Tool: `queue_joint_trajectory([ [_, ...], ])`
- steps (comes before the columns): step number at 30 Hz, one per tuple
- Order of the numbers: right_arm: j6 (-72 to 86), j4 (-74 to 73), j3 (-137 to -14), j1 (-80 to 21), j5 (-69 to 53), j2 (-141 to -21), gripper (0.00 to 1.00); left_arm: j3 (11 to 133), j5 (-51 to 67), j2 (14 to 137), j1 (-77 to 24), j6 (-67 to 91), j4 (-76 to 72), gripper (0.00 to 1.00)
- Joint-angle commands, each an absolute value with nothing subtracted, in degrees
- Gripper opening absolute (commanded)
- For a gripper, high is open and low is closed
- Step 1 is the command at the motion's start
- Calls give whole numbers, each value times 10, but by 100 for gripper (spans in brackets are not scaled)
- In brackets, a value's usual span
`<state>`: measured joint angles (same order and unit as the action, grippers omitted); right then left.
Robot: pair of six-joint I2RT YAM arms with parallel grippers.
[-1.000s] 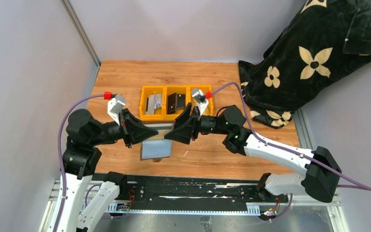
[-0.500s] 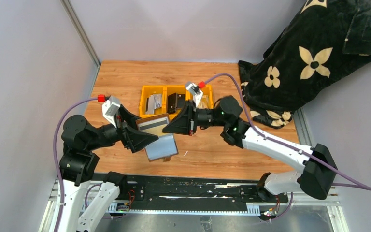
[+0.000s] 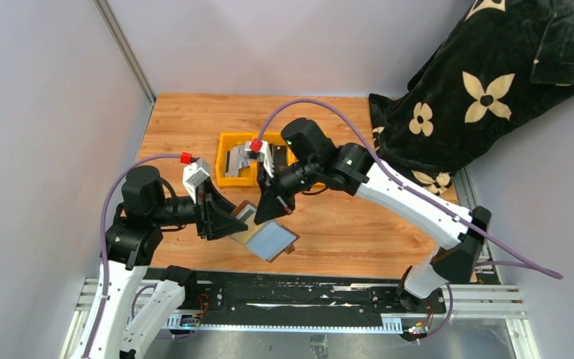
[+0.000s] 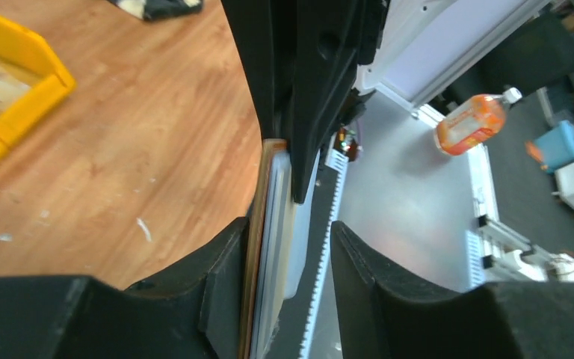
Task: Take the credit cards out of the card holder
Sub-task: Remove the credit card from the card holder.
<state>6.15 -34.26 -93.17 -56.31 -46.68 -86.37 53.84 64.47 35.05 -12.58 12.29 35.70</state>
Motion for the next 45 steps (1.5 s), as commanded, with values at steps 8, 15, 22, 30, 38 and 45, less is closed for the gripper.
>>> queue_joint_trajectory([
  [8,-68,-555,-1121,-598,-474,-971,0,482,731,353,-127,109,370,36],
  [15,-105,-611,-1184,-598,-480,-1010,0,479,747,351,-127,103,370,0],
  [22,-26,-521,-1167,-569,-380,-975,33,494,691,372,-127,94,374,0],
  [30,234,-157,-854,-525,-150,-722,50,491,485,374,-126,233,243,0],
  [38,433,69,-673,-543,-261,-680,55,461,491,342,-126,384,103,0],
  [45,483,156,-654,-549,-300,-711,51,466,507,328,-126,392,103,0],
])
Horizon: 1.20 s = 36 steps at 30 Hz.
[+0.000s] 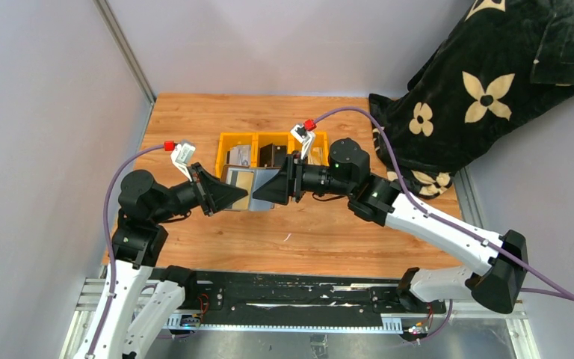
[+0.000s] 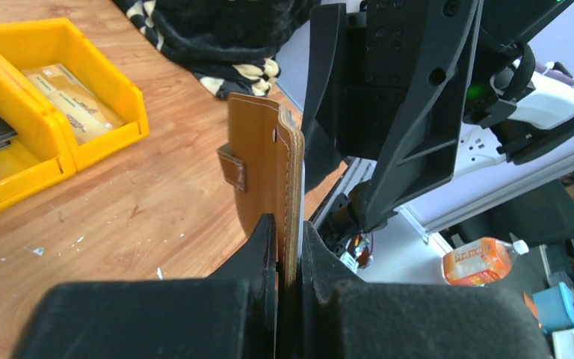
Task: Take the credit cards out of the card holder
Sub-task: Remove the credit card from the card holder.
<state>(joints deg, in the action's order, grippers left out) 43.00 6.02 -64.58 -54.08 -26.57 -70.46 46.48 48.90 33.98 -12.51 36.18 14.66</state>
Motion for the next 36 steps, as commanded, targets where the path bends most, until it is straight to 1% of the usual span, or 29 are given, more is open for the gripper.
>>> queue_joint_trajectory([
  [1,483,157,-656,-550,-301,-718,51,466,508,326,-126,390,104,0],
  [8,498,179,-660,-544,-310,-742,48,459,535,320,-125,387,110,0],
  [11,495,162,-670,-540,-306,-750,47,459,549,318,-126,395,105,0],
  [18,466,75,-691,-544,-245,-756,45,464,556,300,-126,401,93,1],
  [23,454,52,-715,-566,-207,-778,42,450,566,294,-126,440,46,5],
  [26,460,62,-730,-570,-207,-793,35,444,581,294,-126,455,33,8],
  [32,482,117,-717,-568,-217,-785,23,444,617,291,-126,462,41,20],
  [36,495,131,-707,-564,-230,-780,12,444,629,290,-126,474,40,25],
])
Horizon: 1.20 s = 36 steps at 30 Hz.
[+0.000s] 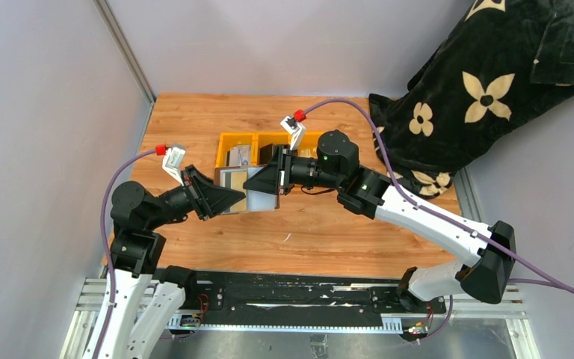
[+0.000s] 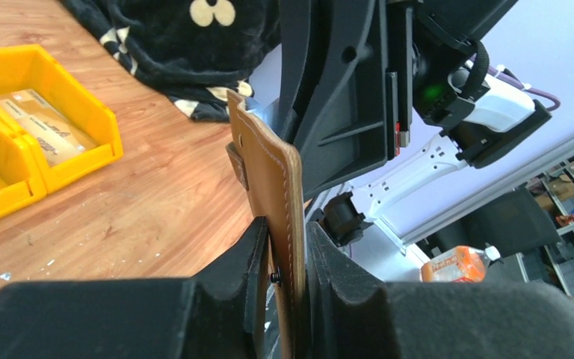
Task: Take the credit cards out of the card holder
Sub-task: Remove the credit card from the card holder.
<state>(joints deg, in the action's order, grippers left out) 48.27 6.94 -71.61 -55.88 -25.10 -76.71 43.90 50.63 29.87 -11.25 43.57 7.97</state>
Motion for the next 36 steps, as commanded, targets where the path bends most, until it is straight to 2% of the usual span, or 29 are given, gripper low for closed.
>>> queue_joint_trajectory([
  [1,499,137,-703,-564,-231,-779,9,444,630,291,-126,478,38,26],
  [4,509,150,-689,-560,-237,-774,0,445,638,293,-126,497,26,29],
  [6,515,160,-679,-556,-243,-768,0,446,645,294,-126,510,16,27],
  [11,525,188,-637,-548,-250,-742,0,460,647,294,-126,515,15,12],
  [18,506,172,-596,-540,-236,-698,0,473,649,299,-126,501,32,8],
  [22,488,144,-604,-541,-220,-689,0,481,645,303,-126,477,55,1],
  [25,478,129,-624,-549,-200,-697,28,485,640,305,-126,441,81,0],
  [26,469,116,-633,-554,-186,-700,31,488,636,305,-126,425,93,0],
  [29,440,80,-659,-571,-145,-712,35,496,627,308,-126,389,125,0],
  [36,416,57,-690,-603,-108,-742,35,503,617,309,-126,369,141,0],
])
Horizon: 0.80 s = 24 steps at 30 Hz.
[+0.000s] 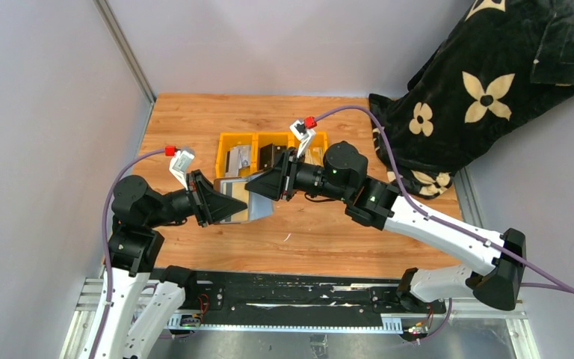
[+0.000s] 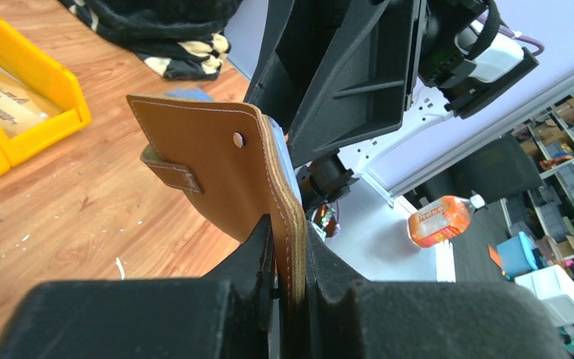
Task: Take the credit cards out of the card holder
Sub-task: Remove the credit card from the card holder.
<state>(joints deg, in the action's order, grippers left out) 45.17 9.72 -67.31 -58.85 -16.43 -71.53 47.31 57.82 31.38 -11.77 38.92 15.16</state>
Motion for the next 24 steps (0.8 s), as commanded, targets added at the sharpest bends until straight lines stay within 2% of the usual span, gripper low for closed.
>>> queue_joint_trajectory([
  [1,418,61,-691,-605,-111,-747,35,503,618,310,-126,368,142,0],
  [10,444,125,-687,-615,-181,-770,39,507,621,314,-126,356,153,0],
  [13,445,131,-683,-619,-185,-770,25,511,618,317,-126,354,158,0],
  [19,495,218,-645,-615,-248,-781,2,518,624,329,-126,374,153,20],
  [22,529,252,-617,-597,-260,-772,0,520,632,329,-126,400,139,30],
  [24,544,268,-596,-587,-258,-759,0,522,638,327,-126,420,126,34],
])
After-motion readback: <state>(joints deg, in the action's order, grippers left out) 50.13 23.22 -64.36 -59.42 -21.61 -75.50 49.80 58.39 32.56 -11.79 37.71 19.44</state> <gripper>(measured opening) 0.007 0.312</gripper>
